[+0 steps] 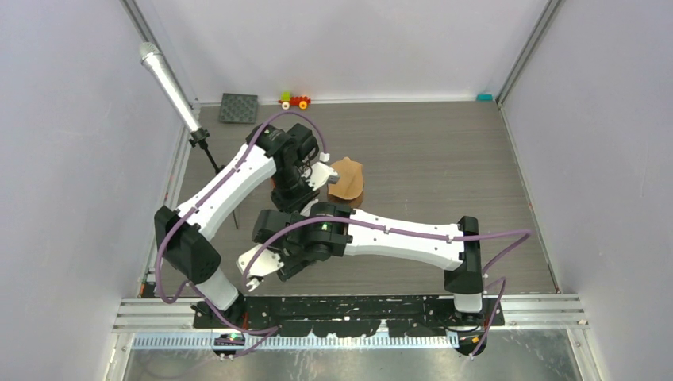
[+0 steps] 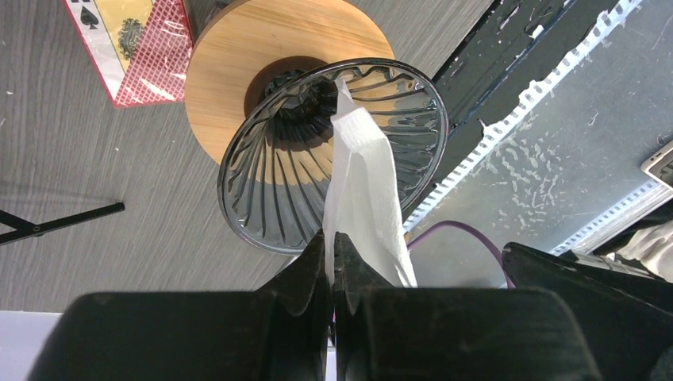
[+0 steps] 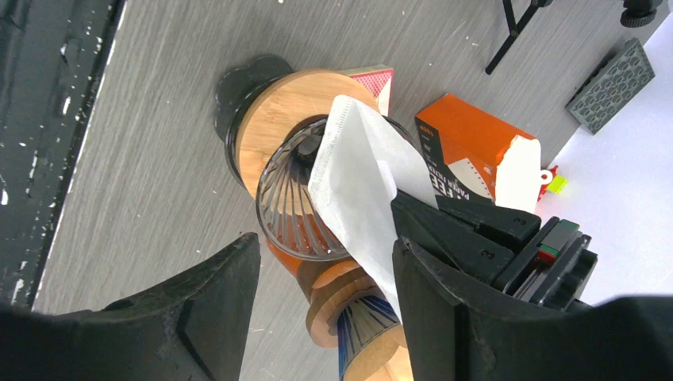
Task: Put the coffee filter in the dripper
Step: Place the coffee filter in the coffee dripper.
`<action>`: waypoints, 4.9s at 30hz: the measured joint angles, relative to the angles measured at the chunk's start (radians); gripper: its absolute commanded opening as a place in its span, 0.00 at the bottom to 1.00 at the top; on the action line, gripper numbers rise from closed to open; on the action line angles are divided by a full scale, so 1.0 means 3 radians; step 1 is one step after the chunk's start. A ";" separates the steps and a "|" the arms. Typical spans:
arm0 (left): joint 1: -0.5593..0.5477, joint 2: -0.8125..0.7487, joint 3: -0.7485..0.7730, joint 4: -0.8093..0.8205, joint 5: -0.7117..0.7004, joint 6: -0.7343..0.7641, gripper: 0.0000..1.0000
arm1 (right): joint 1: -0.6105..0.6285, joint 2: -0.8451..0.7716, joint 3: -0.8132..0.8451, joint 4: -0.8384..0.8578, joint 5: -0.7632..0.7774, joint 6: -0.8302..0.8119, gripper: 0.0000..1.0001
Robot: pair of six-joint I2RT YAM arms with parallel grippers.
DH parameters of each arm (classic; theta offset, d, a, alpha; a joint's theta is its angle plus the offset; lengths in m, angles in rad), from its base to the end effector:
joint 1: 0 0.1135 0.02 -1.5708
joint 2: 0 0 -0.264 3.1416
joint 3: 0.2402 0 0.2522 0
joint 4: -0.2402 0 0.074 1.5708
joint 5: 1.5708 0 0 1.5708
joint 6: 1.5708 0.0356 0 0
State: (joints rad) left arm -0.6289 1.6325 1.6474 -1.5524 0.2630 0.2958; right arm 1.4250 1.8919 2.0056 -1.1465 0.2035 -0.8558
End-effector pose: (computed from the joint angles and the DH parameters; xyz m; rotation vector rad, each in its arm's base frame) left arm 0.2242 -0.1745 0.3323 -1.3904 -2.7744 0.4133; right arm 0.0646 0.3904 0.3579 -2.3053 1.1380 -0.0529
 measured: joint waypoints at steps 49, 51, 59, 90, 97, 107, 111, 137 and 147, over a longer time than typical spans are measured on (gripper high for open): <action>-0.0042 0.0065 -0.0008 -0.0004 0.0036 0.0017 0.04 | -0.0051 0.0181 0.0023 -0.0108 0.0155 -0.0253 0.48; -0.0042 0.0060 -0.0008 -0.0004 0.0036 0.0018 0.04 | -0.0065 0.0181 0.0020 -0.0108 0.0155 -0.0258 0.47; -0.0042 0.0056 -0.0008 -0.0004 0.0034 0.0029 0.04 | -0.0074 0.0181 -0.0015 -0.0095 0.0191 -0.0267 0.48; -0.0047 0.0056 -0.0008 -0.0003 0.0125 0.0076 0.03 | 0.0000 0.0205 0.0496 -0.0244 0.0123 -0.0298 0.55; -0.0051 0.0056 -0.0008 -0.0004 0.0175 0.0088 0.03 | -0.0009 0.0300 0.0496 -0.0329 0.0083 -0.0326 0.55; -0.0051 0.0056 -0.0008 0.0013 0.0179 0.0089 0.03 | -0.0041 0.0336 0.0474 -0.0360 0.0038 -0.0374 0.51; -0.0051 0.0056 -0.0008 0.0037 0.0179 0.0094 0.03 | -0.0065 0.0336 0.0367 -0.0345 0.0042 -0.0380 0.50; -0.0051 -0.0055 -0.0014 0.0008 -0.0069 0.0104 0.06 | -0.0177 0.0229 -0.0107 -0.0148 0.0111 -0.0230 0.12; -0.0051 -0.0125 -0.0114 -0.0004 -0.0266 0.0098 0.20 | -0.0224 0.0141 -0.0317 0.0083 0.0003 -0.0061 0.09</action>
State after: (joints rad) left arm -0.6441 1.5951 1.6131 -1.5536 0.1833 0.3252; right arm 1.3579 1.9343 1.9106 -1.1217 0.2043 -0.8742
